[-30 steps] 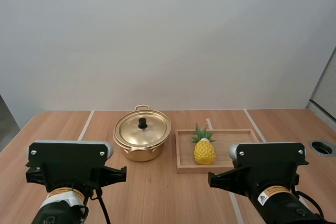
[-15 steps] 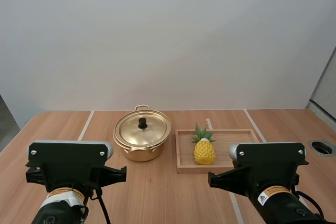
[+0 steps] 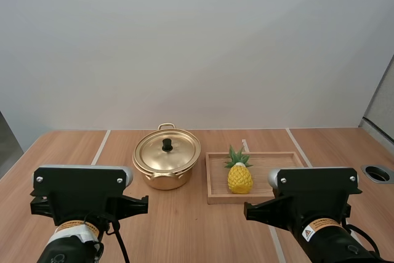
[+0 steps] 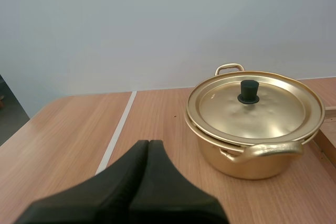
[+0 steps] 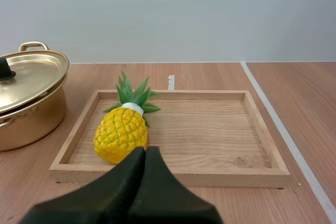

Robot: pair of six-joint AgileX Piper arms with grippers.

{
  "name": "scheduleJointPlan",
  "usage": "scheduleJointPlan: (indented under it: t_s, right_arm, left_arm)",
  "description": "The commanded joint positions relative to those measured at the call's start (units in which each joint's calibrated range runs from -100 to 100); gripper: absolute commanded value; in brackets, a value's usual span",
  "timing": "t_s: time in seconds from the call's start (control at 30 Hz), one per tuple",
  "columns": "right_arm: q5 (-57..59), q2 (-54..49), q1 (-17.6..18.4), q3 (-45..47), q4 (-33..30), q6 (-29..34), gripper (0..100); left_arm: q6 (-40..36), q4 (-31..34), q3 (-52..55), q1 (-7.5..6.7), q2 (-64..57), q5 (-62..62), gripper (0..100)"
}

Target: Open the pot, put the pineapple inside, and close it

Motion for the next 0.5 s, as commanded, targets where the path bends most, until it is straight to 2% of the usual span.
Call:
scheduleJointPlan:
  t_s: [0.0, 0.47]
  right_arm:
    - [-1.5, -0.3, -0.1, 0.0, 0.1, 0.0, 0]
    - [-1.5, -0.3, -0.1, 0.0, 0.1, 0.0, 0]
  left_arm:
    - [0.1, 0.2, 0.0, -0.10, -0.3, -0.7, 0]
    - [-0.1, -2.0, 0.0, -0.10, -0.3, -0.7, 0]
